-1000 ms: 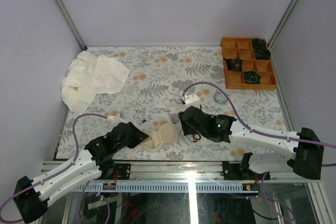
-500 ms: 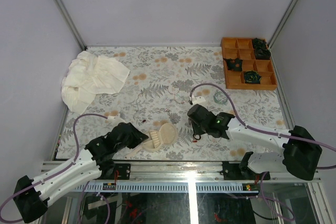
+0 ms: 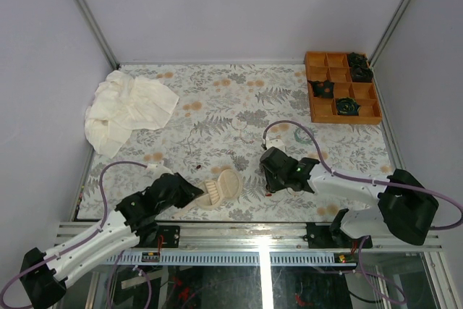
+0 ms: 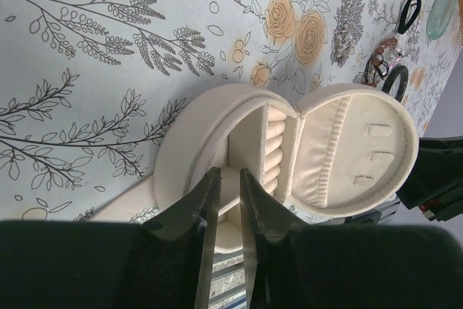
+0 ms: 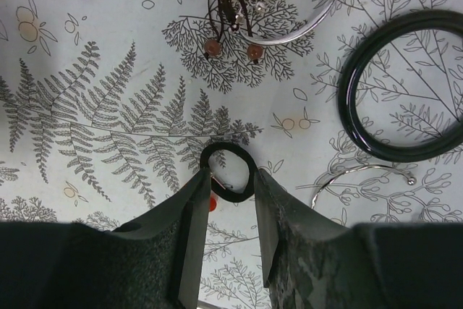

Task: Organize the mixed jewelry
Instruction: Pick up the jewelry from the center of the board.

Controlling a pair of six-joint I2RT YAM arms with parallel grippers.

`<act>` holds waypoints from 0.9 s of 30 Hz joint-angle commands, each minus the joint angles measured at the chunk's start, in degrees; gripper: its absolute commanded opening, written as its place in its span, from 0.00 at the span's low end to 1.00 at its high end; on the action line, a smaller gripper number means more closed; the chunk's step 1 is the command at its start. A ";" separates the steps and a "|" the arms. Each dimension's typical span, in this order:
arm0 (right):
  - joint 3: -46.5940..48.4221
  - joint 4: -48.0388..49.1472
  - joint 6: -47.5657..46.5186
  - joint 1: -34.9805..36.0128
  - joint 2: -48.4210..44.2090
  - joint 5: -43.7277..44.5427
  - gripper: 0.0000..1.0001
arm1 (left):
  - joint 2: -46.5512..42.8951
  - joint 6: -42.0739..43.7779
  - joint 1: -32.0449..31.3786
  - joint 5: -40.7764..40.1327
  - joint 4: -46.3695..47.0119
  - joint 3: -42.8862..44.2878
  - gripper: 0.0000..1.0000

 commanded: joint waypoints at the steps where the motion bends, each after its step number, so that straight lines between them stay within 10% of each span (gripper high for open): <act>1: 0.34 2.58 0.13 -0.28 1.85 -0.62 0.37 | -0.68 -0.42 -0.13 -0.36 -0.43 -1.18 0.17; 13: 0.83 0.74 0.04 -0.30 4.86 3.46 0.33 | -1.93 -0.47 -0.10 -0.42 -0.79 -1.74 0.30; 27: 3.27 -1.45 -1.43 -0.29 3.36 6.46 0.00 | -3.99 0.32 -0.08 -0.28 -0.86 -1.30 0.43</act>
